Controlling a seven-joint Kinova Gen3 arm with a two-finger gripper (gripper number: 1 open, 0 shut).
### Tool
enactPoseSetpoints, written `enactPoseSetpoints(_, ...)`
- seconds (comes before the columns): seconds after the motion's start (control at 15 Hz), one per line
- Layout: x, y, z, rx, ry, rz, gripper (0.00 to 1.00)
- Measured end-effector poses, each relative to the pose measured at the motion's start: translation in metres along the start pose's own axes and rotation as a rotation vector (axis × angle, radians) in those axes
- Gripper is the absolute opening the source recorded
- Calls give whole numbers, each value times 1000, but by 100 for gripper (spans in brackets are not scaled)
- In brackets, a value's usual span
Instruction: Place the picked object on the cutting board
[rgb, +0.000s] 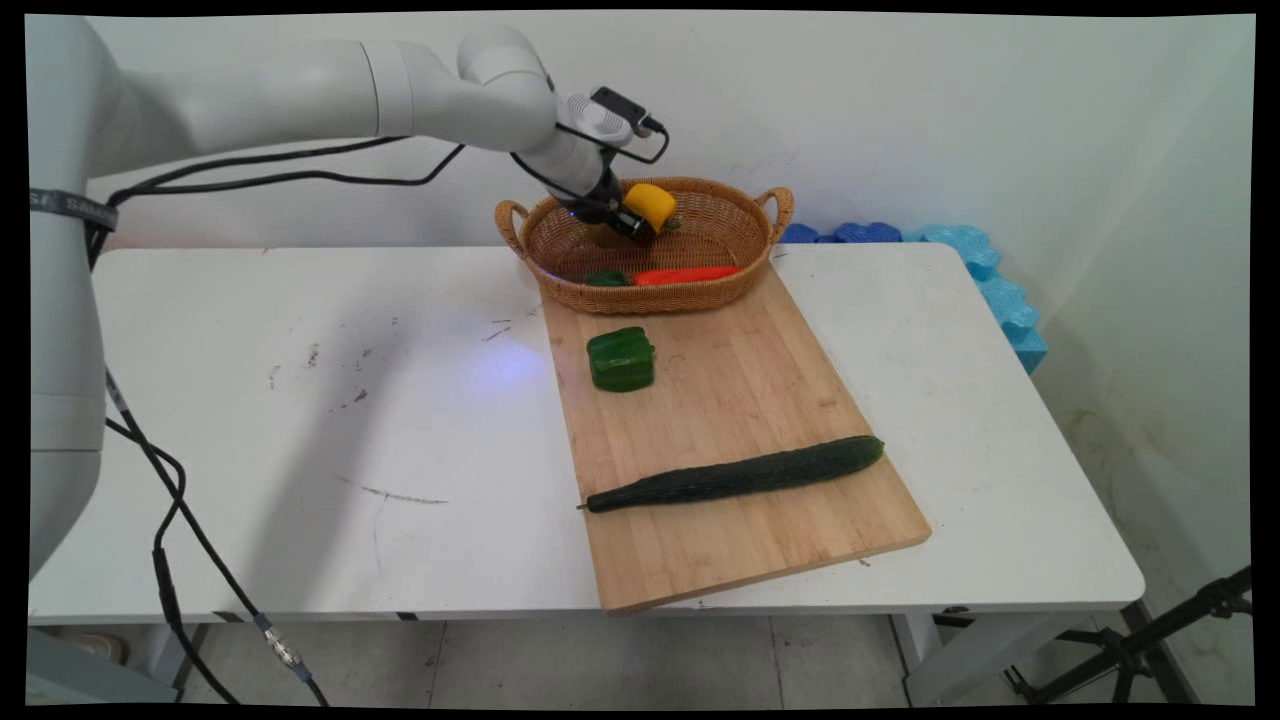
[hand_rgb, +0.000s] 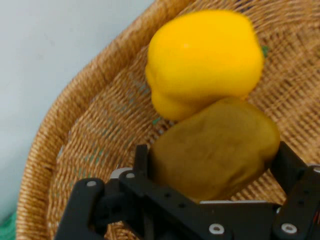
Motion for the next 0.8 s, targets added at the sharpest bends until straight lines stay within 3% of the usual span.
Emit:
enactPoseSetpoints(0.47, 16, 26, -47, -42, 43, 65, 0)
enactPoseSetpoints(0.8, 20, 59, -74, -105, 59, 101, 0)
